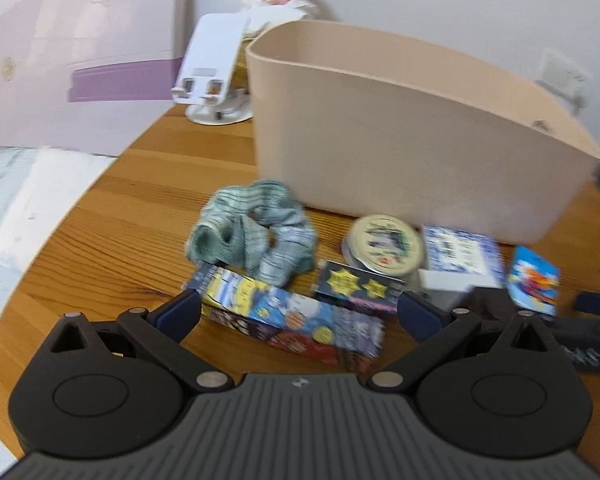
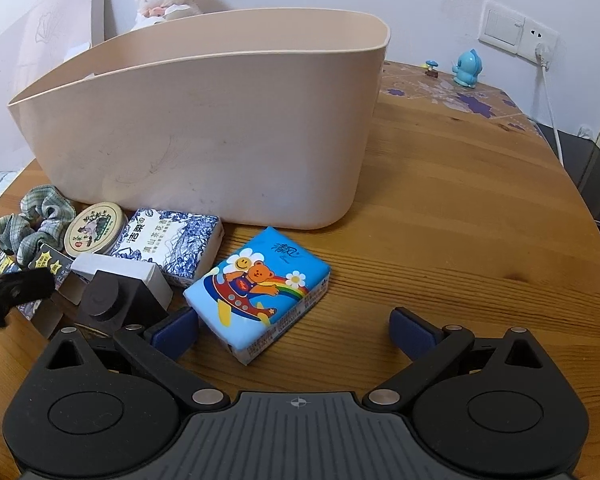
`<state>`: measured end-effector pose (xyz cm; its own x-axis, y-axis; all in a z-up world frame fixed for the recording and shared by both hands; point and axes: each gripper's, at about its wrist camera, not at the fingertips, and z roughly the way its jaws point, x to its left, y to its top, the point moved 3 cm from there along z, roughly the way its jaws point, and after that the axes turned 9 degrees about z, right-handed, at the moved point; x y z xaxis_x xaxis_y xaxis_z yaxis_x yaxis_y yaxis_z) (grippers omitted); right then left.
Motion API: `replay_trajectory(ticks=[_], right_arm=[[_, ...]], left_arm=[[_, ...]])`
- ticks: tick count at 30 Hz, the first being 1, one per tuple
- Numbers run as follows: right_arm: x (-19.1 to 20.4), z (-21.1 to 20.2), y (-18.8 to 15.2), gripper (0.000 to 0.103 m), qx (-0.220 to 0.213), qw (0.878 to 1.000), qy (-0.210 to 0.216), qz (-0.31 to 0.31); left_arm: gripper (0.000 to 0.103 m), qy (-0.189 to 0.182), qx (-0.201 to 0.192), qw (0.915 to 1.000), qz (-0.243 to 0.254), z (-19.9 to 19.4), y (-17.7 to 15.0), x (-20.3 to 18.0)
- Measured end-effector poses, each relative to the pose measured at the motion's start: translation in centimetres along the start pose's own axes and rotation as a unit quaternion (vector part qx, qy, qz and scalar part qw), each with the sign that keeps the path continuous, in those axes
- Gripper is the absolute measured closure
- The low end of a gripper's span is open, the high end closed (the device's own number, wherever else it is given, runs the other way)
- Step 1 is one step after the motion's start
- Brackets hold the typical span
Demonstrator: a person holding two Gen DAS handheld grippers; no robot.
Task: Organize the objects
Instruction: 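Move the left gripper toward the long cartoon box while the right gripper approaches the blue cartoon tissue pack, then close the left gripper on the long cartoon box while the right gripper grasps the blue tissue pack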
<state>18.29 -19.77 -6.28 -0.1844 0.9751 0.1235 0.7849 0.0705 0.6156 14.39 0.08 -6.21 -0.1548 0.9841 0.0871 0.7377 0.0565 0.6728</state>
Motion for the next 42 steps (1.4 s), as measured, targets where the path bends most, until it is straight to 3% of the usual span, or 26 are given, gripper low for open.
replay_trajectory(ticks=[5, 16, 22, 29, 36, 38, 40, 42], right_arm=[[-0.1, -0.2, -0.2, 0.0, 0.002, 1.0, 0.0, 0.003], [-0.6, -0.5, -0.5, 0.0, -0.001, 1.0, -0.009, 0.01], [-0.6, -0.7, -0.5, 0.0, 0.002, 1.0, -0.005, 0.011], [-0.3, -0.3, 0.0, 0.0, -0.01, 0.999, 0.013, 0.029], [1.1, 1.1, 0.7, 0.0, -0.023, 0.999, -0.021, 0.017], [1.3, 1.2, 0.8, 0.0, -0.027, 0.999, -0.021, 0.018], [1.5, 1.4, 0.9, 0.0, -0.03, 0.999, -0.018, 0.016], [1.5, 1.5, 1.1, 0.0, -0.027, 1.0, -0.01, 0.004]], left_arm=[[0.0, 0.015, 0.005, 0.9998, -0.015, -0.1, 0.1, 0.5], [0.0, -0.028, 0.006, 0.9994, -0.019, -1.3, -1.4, 1.4], [0.0, 0.02, 0.048, 0.9986, 0.006, -0.4, -2.0, 1.3], [0.0, 0.012, 0.056, 0.9977, -0.035, -0.6, -2.9, 4.0], [0.0, 0.012, 0.048, 0.997, -0.059, -0.5, -2.5, 4.6], [0.004, 0.016, 0.044, 0.9974, -0.055, -0.5, -2.5, 4.5], [0.021, 0.03, 0.036, 0.9979, -0.045, -0.6, -2.4, 4.5], [0.028, 0.031, 0.031, 0.9981, -0.044, -0.7, -2.3, 4.6]])
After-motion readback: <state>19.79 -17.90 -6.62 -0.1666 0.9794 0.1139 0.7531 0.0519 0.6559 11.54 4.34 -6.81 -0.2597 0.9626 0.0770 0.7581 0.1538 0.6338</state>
